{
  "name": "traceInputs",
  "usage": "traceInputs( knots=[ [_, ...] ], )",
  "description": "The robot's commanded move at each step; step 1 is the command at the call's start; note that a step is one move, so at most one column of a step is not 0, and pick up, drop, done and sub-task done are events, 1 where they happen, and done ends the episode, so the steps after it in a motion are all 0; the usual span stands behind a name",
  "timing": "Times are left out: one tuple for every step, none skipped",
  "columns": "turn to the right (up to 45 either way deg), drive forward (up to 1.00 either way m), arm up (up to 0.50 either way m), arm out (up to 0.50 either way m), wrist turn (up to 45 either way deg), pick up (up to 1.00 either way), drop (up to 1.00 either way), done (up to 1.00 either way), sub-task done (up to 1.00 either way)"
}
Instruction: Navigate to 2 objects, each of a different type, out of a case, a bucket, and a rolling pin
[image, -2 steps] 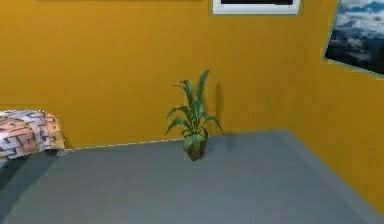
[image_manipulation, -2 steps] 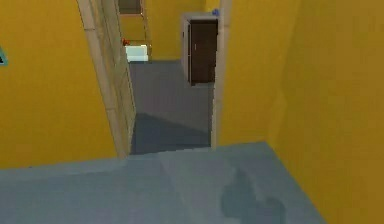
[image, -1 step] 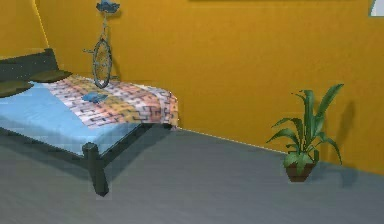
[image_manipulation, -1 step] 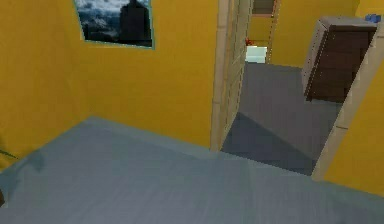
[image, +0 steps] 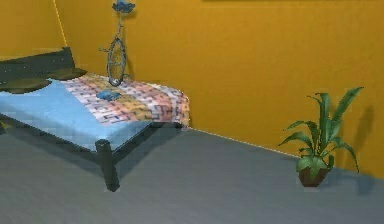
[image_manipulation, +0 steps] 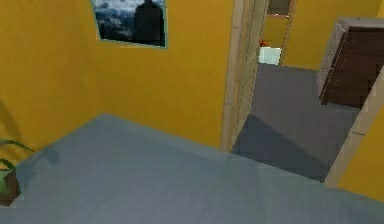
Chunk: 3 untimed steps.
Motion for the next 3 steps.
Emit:
traceInputs(
  knots=[
    [0.0,0.1,0.0,0.0,0.0,0.0,0.0,0.0,0.0],
    [-45.0,0.0,0.0,0.0,0.0,0.0,0.0,0.0,0.0],
    [-21.0,0.0,0.0,0.0,0.0,0.0,0.0,0.0,0.0]
  ],
)
